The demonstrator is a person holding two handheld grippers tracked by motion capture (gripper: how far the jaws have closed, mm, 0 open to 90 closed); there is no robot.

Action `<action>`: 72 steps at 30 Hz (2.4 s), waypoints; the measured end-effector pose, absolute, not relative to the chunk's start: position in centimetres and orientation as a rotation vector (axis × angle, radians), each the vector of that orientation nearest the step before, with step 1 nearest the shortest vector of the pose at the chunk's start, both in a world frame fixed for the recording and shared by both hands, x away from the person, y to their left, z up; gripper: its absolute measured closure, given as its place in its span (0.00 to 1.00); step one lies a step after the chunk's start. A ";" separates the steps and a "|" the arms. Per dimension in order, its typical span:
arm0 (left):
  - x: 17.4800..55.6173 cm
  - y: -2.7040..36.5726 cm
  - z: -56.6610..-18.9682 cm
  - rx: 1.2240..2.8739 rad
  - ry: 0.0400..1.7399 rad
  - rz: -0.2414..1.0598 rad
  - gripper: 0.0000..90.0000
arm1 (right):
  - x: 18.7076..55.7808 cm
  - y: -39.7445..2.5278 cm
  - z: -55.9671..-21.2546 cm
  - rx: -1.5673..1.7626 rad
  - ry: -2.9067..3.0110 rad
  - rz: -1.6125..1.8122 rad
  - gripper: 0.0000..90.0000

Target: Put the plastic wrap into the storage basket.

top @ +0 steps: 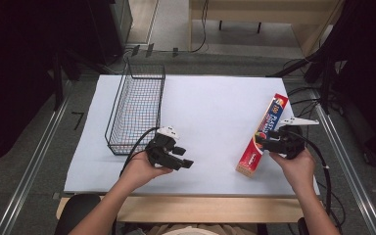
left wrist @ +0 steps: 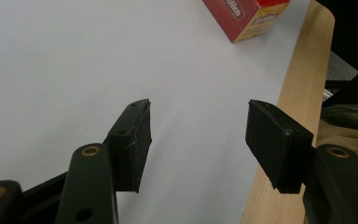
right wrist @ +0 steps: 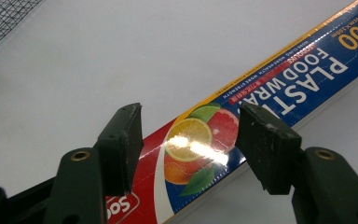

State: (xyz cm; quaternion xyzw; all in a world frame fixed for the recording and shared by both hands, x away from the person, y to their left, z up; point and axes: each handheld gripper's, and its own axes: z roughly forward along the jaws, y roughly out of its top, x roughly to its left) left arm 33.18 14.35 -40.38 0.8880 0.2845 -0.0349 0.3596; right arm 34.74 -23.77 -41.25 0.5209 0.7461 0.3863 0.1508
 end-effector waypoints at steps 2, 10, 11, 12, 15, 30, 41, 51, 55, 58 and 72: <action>33.2 14.3 -40.3 2.290 0.730 -0.082 0.45 | 34.9 -23.8 -41.3 1.499 2.145 1.109 0.45; 33.3 13.8 -40.3 2.285 0.723 -0.070 0.45 | 35.0 -24.0 -41.4 1.514 2.158 1.082 0.45; 33.3 13.7 -40.2 2.278 0.718 -0.074 0.45 | 35.0 -24.0 -41.3 1.521 2.157 1.079 0.44; 33.4 13.7 -40.1 2.281 0.712 -0.072 0.45 | 35.0 -24.0 -41.3 1.526 2.152 1.079 0.44; 33.3 13.4 -40.1 2.292 0.704 -0.065 0.44 | 35.3 -24.2 -41.3 1.560 2.150 1.051 0.39; 33.0 12.6 -40.1 2.314 0.646 -0.086 0.44 | 39.7 -23.7 -41.0 1.832 2.036 0.860 0.12; 33.1 12.3 -40.4 2.341 0.647 -0.069 0.44 | 42.0 -23.3 -42.8 1.922 1.989 0.758 0.06; 33.1 12.3 -40.5 2.340 0.647 -0.080 0.44 | 40.5 -21.6 -45.1 1.997 1.976 0.719 0.05; 33.1 12.2 -40.5 2.336 0.646 -0.081 0.44 | 40.3 -21.2 -45.4 1.993 1.966 0.710 0.03; 33.1 12.2 -40.5 2.338 0.648 -0.085 0.44 | 40.4 -21.0 -45.8 1.987 1.984 0.683 0.02; 33.1 12.5 -39.9 2.291 0.650 -0.119 0.43 | 41.0 -21.2 -44.9 1.926 2.126 0.656 0.30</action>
